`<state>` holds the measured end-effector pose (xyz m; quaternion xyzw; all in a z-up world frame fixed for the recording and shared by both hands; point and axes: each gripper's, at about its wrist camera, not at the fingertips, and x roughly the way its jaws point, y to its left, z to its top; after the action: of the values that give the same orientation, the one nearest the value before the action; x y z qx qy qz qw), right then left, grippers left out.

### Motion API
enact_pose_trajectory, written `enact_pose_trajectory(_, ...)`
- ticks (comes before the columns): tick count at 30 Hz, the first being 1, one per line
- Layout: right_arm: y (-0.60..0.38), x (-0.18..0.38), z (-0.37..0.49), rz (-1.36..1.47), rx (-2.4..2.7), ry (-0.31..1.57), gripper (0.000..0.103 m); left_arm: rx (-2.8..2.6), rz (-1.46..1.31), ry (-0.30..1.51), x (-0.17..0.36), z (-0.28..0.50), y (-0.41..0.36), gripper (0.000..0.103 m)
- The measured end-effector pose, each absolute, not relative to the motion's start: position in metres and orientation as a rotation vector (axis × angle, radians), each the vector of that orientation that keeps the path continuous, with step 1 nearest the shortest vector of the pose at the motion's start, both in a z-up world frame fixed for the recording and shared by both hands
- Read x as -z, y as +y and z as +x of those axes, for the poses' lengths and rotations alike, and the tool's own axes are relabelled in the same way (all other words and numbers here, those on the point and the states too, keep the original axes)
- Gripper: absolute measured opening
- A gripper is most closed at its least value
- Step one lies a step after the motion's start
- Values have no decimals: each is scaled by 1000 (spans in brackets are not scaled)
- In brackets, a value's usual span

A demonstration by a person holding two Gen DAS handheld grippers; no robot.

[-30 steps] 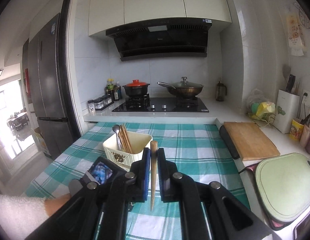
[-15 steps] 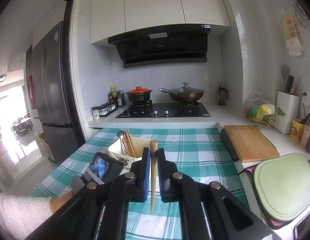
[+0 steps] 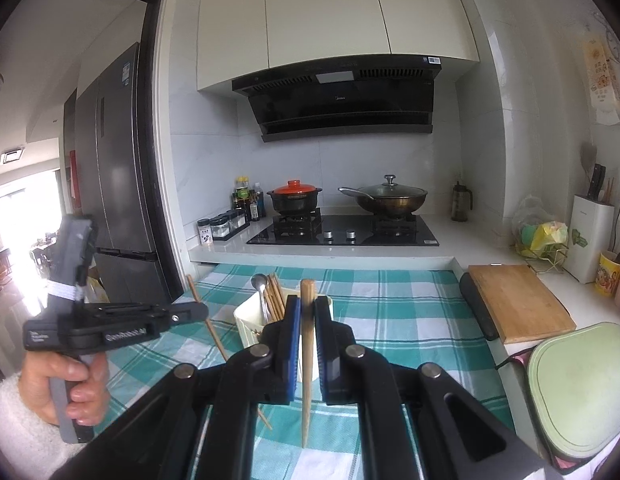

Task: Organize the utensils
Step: 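Lift both held chopsticks over the cream holder with both tools, then open both tools to drop the chopsticks into the cream holder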

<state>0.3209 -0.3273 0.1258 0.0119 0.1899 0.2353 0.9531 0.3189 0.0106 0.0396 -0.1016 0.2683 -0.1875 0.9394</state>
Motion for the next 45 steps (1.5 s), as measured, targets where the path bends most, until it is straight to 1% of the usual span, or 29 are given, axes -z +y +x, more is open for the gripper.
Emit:
enact_pose_trajectory(7,-306,-164,380,41,-494,325,7,311,-230,424,-112,344,51,3)
enact_pose_trajectory(12,-280,-187,427,63,-525,253,7,227,-224,387,-132,385,69,3)
enact_pose_trajectory(15,-256,-183,458,27,-539,273,7,194,-220,414,-122,411,73,3)
enact_pose_trajectory(18,-231,-162,492,-31,-546,368,7,178,-216,484,-99,440,72,3)
enact_pose_trajectory(25,-180,-84,556,-150,-553,590,7,138,-206,671,-30,502,66,3)
enact_pose_trajectory(29,-166,-48,582,-108,-584,694,10,112,-195,742,-1,524,62,6)
enact_pose_trajectory(30,-166,-43,587,-80,-593,714,13,107,-196,749,2,526,62,9)
enact_pose_trajectory(31,-167,-40,589,-51,-597,720,21,106,-197,749,4,526,63,19)
enact_pose_trajectory(32,-170,-40,588,-19,-601,716,33,100,-195,739,4,523,64,34)
enact_pose_trajectory(33,-174,-43,584,9,-607,705,38,93,-186,726,3,518,65,41)
enact_pose_trajectory(34,-178,-47,579,29,-612,689,42,87,-173,706,0,511,66,53)
enact_pose_trajectory(35,-183,-53,573,41,-615,674,42,81,-159,683,-3,503,67,61)
enact_pose_trajectory(36,-188,-58,566,53,-618,659,42,74,-144,663,-7,495,68,65)
enact_pose_trajectory(37,-192,-64,558,63,-614,640,43,62,-129,646,-11,485,69,73)
enact_pose_trajectory(38,-196,-70,550,73,-610,621,49,47,-114,630,-14,477,70,83)
enact_pose_trajectory(39,-201,-77,539,82,-604,601,51,29,-99,609,-18,466,69,89)
enact_pose_trajectory(40,-206,-83,526,86,-596,578,55,12,-84,583,-22,453,68,98)
enact_pose_trajectory(41,-209,-89,515,85,-589,560,57,-6,-66,559,-25,441,66,102)
enact_pose_trajectory(42,-212,-93,502,77,-582,546,58,-29,-42,537,-28,428,62,102)
enact_pose_trajectory(44,-216,-99,475,56,-564,521,70,-81,10,519,-30,404,53,102)
enact_pose_trajectory(45,-218,-100,462,45,-551,512,72,-99,25,515,-30,393,49,102)
